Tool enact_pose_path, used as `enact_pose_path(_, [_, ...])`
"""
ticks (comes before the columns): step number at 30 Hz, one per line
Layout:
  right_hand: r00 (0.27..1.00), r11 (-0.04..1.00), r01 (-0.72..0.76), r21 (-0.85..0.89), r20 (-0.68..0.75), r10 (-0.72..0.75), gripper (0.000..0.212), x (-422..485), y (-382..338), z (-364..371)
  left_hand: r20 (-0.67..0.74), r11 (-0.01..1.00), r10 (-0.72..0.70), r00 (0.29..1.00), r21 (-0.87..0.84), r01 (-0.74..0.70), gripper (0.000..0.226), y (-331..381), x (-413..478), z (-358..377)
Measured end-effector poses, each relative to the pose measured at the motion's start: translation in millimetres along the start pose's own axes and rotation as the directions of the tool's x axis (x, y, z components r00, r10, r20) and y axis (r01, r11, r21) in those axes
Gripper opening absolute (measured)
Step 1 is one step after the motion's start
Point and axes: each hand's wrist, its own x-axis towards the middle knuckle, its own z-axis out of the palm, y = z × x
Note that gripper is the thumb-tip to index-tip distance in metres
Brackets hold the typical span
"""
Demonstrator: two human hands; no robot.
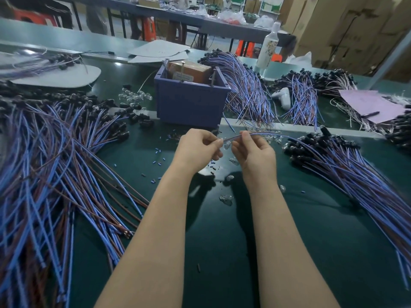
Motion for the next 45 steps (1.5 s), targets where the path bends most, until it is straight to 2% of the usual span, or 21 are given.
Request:
enact_pose_path(3, [0.998,0.998,0.059,0.004,-0.033,-0.059,0.02,0.6,0.2,-1.0,0.059,0.994,-0.033,0.998,-0.102,0.039,0.018,2.5,-1.4,-0.3])
enact_pose_path(6, [0.994,0.993,0.051,0.104,-0.097,-0.041,0.018,0.7,-2.5,-3.2,0.102,0.98,-0.069,0.992,-0.177,0.086,0.021,4.5,-3.4,-3.9])
enact_pose_path(8, [0.98,0.973,0.061,0.224,-0.198,-0.016,0.016,3.8,-9.7,-11.3,0.053,0.968,-0.111,0.992,-0.222,0.12,0.022,1.3,-3.2,-10.9])
enact_pose_path(10, [0.966,0.955,0.082,0.286,-0.259,-0.006,0.017,7.1,-14.7,-17.1,-0.077,0.97,-0.149,0.986,-0.206,0.131,0.023,-2.9,-1.0,-15.3])
enact_pose_path(12, [0.976,0.949,0.045,0.311,-0.214,0.024,0.018,4.8,-12.0,-12.4,-0.201,0.977,-0.157,0.967,-0.172,0.123,0.014,-3.4,1.7,-10.4])
enact_pose_path(14, [0.988,0.941,-0.034,0.337,-0.133,0.084,0.018,-0.2,-5.2,-0.6,-0.213,0.995,-0.101,0.972,0.003,0.104,0.028,1.3,0.9,-2.5])
enact_pose_path(16, [0.988,0.914,-0.104,0.393,-0.062,0.139,0.016,-3.2,-2.6,7.4,-0.133,0.992,-0.028,0.991,0.119,0.044,0.038,1.1,1.1,2.7])
enact_pose_path(19, [0.979,0.884,-0.194,0.424,0.02,0.205,0.009,-3.1,1.3,10.7,0.045,0.999,0.013,0.999,-0.053,-0.011,0.018,3.5,-0.2,7.1])
enact_pose_path(21, [0.968,0.912,-0.25,0.326,0.072,0.24,0.004,-5.8,6.1,14.4,0.046,0.992,0.071,0.996,-0.111,-0.065,0.014,6.7,-1.6,14.2])
enact_pose_path(23, [0.961,0.932,-0.274,0.237,0.097,0.258,0.005,-8.1,9.8,18.2,-0.082,0.986,0.089,0.993,-0.13,-0.1,0.017,6.6,0.8,18.6])
enact_pose_path(26, [0.952,0.941,-0.297,0.16,0.133,0.277,0.011,-11.6,6.1,21.2,-0.173,0.961,0.068,0.983,-0.254,-0.111,0.015,4.2,3.1,17.8])
enact_pose_path(28, [0.946,0.959,-0.283,0.0,0.162,0.279,0.021,-14.8,1.2,20.6,-0.24,0.907,0.002,0.971,-0.409,-0.103,0.019,4.5,4.2,15.3])
enact_pose_path(30, [0.96,0.963,-0.145,-0.225,0.203,0.192,0.027,-17.8,-1.9,18.0,-0.349,0.818,-0.126,0.929,-0.566,-0.101,0.02,4.1,6.4,8.6])
enact_pose_path(31, [0.971,0.946,-0.002,-0.324,0.224,0.078,0.026,-18.9,-2.8,16.4,-0.404,0.783,-0.2,0.892,-0.613,-0.103,0.02,2.3,8.0,3.5])
enact_pose_path(32, [0.969,0.894,0.17,-0.414,0.236,-0.075,0.024,-19.7,-3.8,15.2,-0.455,0.759,-0.267,0.85,-0.642,-0.105,0.02,-0.6,9.6,-1.9])
enact_pose_path(34, [0.895,0.691,0.445,-0.569,0.274,-0.352,0.017,-19.6,-3.2,14.4,-0.528,0.73,-0.358,0.77,-0.672,-0.121,0.021,-6.5,11.8,-10.1])
enact_pose_path(36, [0.843,0.459,0.532,-0.711,0.394,-0.366,0.023,-20.1,3.6,16.6,-0.564,0.734,-0.376,0.735,-0.665,-0.136,0.02,-8.1,12.1,-11.1])
enact_pose_path(37, [0.844,0.384,0.534,-0.753,0.443,-0.304,0.027,-19.6,9.3,16.1,-0.57,0.74,-0.361,0.738,-0.657,-0.145,0.019,-7.3,11.8,-9.6])
enact_pose_path(39, [0.86,0.348,0.51,-0.786,0.455,-0.233,0.025,-19.0,18.1,16.4,-0.556,0.761,-0.291,0.779,-0.628,-0.164,0.016,-3.6,10.9,-4.7])
enact_pose_path(43, [0.892,0.49,0.449,-0.747,0.345,-0.291,0.018,-18.1,18.8,19.2,-0.34,0.916,-0.079,0.937,-0.395,-0.066,0.009,-2.5,9.3,10.0])
enact_pose_path(45, [0.912,0.53,0.408,-0.743,0.307,-0.272,0.017,-16.6,18.7,17.8,-0.237,0.964,-0.047,0.97,-0.266,-0.018,0.007,-3.7,7.0,15.7])
